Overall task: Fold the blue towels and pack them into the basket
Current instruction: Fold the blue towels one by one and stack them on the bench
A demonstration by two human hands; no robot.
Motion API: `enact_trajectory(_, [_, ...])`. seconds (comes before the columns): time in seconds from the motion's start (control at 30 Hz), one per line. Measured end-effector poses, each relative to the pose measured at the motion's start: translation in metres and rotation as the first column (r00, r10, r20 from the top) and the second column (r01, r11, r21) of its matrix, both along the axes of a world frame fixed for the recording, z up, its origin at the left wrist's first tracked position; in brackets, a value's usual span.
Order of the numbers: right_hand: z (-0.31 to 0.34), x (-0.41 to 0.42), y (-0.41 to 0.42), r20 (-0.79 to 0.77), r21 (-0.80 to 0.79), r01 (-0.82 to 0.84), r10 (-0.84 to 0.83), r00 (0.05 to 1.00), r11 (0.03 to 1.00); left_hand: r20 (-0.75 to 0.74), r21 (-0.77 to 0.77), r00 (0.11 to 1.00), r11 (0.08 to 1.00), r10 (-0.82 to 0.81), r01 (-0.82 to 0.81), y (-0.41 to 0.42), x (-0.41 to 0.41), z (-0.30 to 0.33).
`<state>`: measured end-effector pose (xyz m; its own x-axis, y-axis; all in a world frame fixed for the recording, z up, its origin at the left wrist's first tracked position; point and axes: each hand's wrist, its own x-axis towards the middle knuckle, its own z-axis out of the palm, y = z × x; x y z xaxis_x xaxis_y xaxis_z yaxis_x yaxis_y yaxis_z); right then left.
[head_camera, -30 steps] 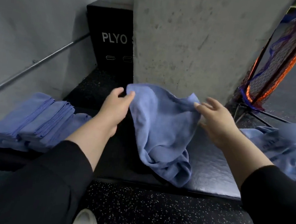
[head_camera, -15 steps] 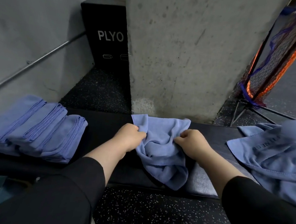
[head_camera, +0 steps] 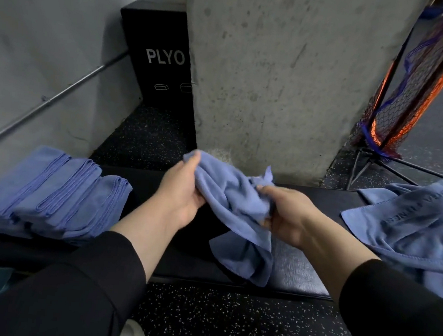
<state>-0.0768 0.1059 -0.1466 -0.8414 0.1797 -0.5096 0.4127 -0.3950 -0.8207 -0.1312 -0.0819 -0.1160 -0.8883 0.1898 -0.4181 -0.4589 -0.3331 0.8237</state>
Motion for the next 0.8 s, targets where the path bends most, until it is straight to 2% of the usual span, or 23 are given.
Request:
enact_trajectory(0.03, [0.004,-0.002,0.001,-0.06,-0.035,0.079,-0.081,0.995,0.996,0.015,0.014,1.0,1.0,-0.017,0.016,-0.004,-0.002,0.001])
enact_trajectory(0.1, [0.015,-0.006,0.009,-0.165,-0.171,0.238,-0.265,0.95,0.956,0.063,-0.177,0.983,0.968,-0.172,0.181,-0.008,0.005,0.001])
enact_trajectory(0.17, [0.019,-0.005,0.013,-0.204,-0.205,0.213,-0.254,0.945,0.955,0.072,-0.278,0.955,0.914,-0.288,0.296,-0.004,0.017,-0.001])
enact_trajectory(0.27, [0.013,0.003,0.001,-0.142,-0.009,0.067,-0.067,0.988,0.998,-0.023,-0.14,0.988,0.979,-0.155,0.151,0.004,0.017,0.007])
enact_trajectory(0.33, [0.018,0.002,-0.004,-0.18,0.036,0.147,-0.138,0.974,0.988,-0.008,0.022,1.0,0.999,-0.03,0.03,0.0,0.009,0.011])
enact_trajectory(0.37, [0.023,0.0,-0.003,-0.22,0.005,0.219,-0.212,0.952,0.976,0.023,0.107,1.0,0.994,-0.007,0.004,-0.004,0.006,0.012])
enact_trajectory(0.4, [0.028,-0.002,0.0,-0.252,-0.056,0.269,-0.274,0.928,0.962,0.039,0.127,0.998,0.991,-0.048,0.043,-0.007,0.005,0.011])
enact_trajectory(0.43, [0.031,-0.004,0.003,-0.276,-0.109,0.259,-0.28,0.92,0.96,0.054,0.075,0.99,0.989,-0.132,0.128,-0.007,0.009,0.01])
enact_trajectory(0.5, [0.033,-0.002,0.003,-0.278,-0.117,0.144,-0.172,0.945,0.983,0.079,-0.143,0.953,0.943,-0.291,0.3,-0.003,0.023,0.005])
enact_trajectory(0.53, [0.029,0.001,-0.002,-0.255,-0.077,0.047,-0.065,0.965,0.996,0.075,-0.21,0.954,0.931,-0.291,0.3,0.001,0.027,0.005])
enact_trajectory(0.6, [0.018,0.006,-0.01,-0.205,0.053,-0.111,0.12,0.971,0.992,0.027,-0.19,0.983,0.964,-0.182,0.184,0.005,0.024,0.006])
enact_trajectory(0.63, [0.016,0.005,-0.011,-0.195,0.098,-0.1,0.118,0.974,0.99,0.016,-0.127,0.995,0.987,-0.1,0.102,0.003,0.019,0.008])
enact_trajectory(0.7, [0.016,0.001,-0.008,-0.206,0.061,0.032,-0.019,0.978,0.998,0.026,0.016,1.0,1.0,-0.017,0.016,-0.006,0.007,0.014])
enact_trajectory(0.73, [0.018,-0.001,-0.003,-0.224,0.01,0.093,-0.089,0.971,0.996,0.032,0.026,0.999,0.999,-0.04,0.039,-0.011,0.005,0.015])
enact_trajectory(0.8, [0.021,-0.004,0.005,-0.256,-0.073,0.151,-0.165,0.952,0.986,0.054,-0.077,0.987,0.985,-0.15,0.154,-0.014,0.011,0.012])
